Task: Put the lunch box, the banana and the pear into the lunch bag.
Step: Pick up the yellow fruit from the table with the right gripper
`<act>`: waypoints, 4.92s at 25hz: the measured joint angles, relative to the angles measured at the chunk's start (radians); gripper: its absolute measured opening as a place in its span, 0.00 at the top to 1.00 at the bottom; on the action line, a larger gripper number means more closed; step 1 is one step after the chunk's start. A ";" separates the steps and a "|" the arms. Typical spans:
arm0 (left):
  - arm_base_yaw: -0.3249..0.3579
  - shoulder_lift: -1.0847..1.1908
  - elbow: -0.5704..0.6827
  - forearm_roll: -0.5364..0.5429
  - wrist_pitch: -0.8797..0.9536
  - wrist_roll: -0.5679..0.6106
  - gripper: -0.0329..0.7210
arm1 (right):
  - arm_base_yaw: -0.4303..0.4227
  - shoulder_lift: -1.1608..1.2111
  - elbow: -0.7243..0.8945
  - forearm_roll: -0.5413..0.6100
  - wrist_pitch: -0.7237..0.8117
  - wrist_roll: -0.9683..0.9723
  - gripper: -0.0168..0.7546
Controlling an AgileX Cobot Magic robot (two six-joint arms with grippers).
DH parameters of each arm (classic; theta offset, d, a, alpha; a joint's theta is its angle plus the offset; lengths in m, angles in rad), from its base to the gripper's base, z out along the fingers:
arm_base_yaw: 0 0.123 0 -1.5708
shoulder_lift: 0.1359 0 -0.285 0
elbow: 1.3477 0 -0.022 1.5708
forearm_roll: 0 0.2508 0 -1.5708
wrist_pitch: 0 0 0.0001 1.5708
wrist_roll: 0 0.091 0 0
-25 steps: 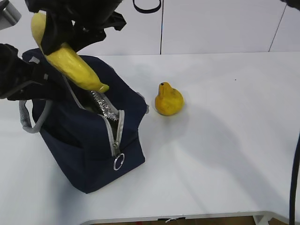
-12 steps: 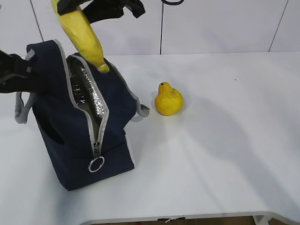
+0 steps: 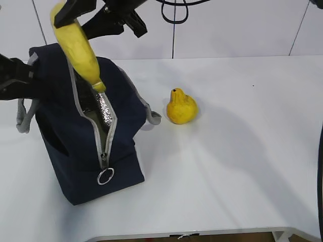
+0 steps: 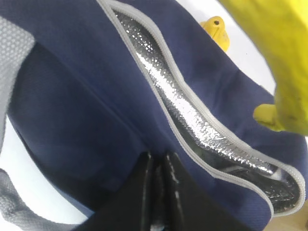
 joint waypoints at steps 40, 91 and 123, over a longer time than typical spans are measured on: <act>0.000 0.000 0.000 0.002 0.000 0.000 0.96 | 0.023 -0.021 0.363 0.008 -0.175 -0.185 0.58; 0.000 0.000 0.000 -0.030 0.037 0.001 0.96 | 0.073 -0.034 0.065 -0.930 -0.011 -0.425 0.27; 0.000 0.000 0.000 -0.028 0.041 0.001 0.96 | -0.157 -0.556 0.997 -0.675 -0.526 -0.408 0.27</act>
